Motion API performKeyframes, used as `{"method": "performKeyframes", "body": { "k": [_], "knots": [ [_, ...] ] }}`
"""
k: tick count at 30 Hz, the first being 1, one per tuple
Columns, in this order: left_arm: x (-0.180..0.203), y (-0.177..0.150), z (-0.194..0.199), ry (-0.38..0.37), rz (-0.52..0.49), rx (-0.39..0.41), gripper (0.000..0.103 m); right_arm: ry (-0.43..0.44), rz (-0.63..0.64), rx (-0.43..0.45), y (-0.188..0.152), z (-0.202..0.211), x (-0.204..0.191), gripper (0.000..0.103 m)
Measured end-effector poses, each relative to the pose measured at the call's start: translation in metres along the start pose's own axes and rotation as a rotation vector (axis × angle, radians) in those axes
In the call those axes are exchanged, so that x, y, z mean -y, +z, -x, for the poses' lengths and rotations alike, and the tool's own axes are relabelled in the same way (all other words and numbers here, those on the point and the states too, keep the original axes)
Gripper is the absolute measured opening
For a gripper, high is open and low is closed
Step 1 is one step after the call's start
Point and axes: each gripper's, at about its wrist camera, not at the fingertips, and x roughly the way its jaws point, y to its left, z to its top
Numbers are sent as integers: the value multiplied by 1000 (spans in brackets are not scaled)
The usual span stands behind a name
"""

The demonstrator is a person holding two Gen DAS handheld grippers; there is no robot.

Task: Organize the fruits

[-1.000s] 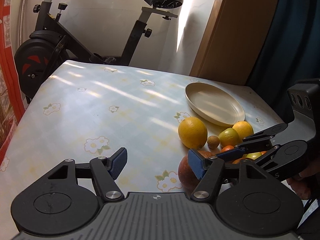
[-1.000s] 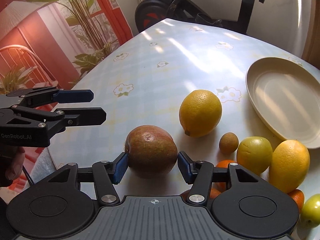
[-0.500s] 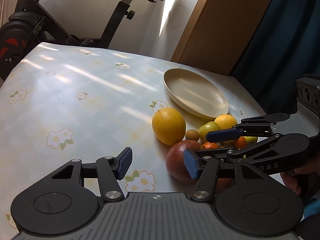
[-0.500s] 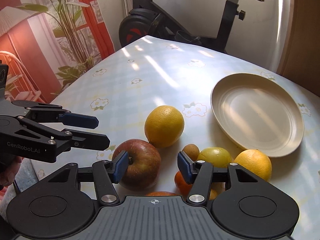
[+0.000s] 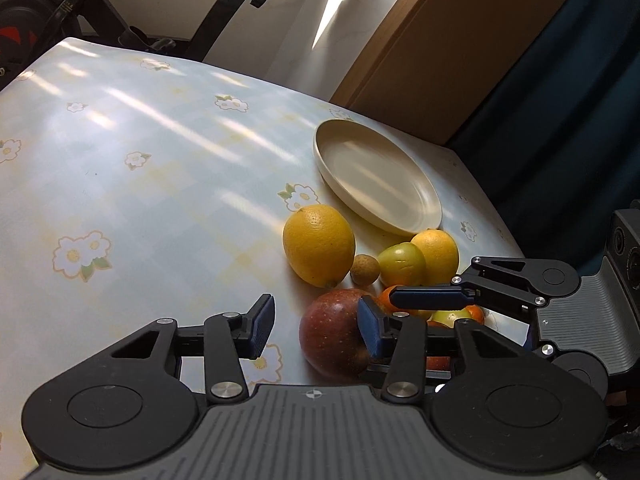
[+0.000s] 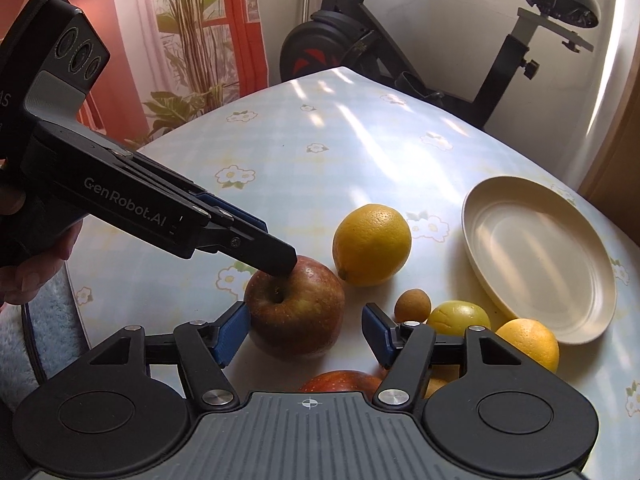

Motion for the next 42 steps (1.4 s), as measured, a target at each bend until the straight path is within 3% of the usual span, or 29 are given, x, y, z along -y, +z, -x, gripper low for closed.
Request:
{"method": "performKeyframes", "body": {
  "k": [6, 16, 23, 29, 36, 42],
  "knots": [
    [1, 3, -10, -27, 22, -12, 48, -10, 41, -46, -4, -10, -7, 58],
    [3, 5, -18, -65, 46, -44, 48, -22, 23, -38, -7, -20, 1, 53],
    [0, 10, -13, -91, 102, -39, 38, 3, -24, 38, -11, -7, 8, 52],
    [11, 24, -1, -92, 100, 1, 38, -4, -28, 132, -6, 13, 16, 52],
    [37, 51, 5, -79, 23, 47, 38, -21, -48, 210, 6, 32, 44, 52],
    [54, 83, -12, -74, -45, 42, 38, -44, -70, 237, 18, 33, 82, 52]
  ]
}}
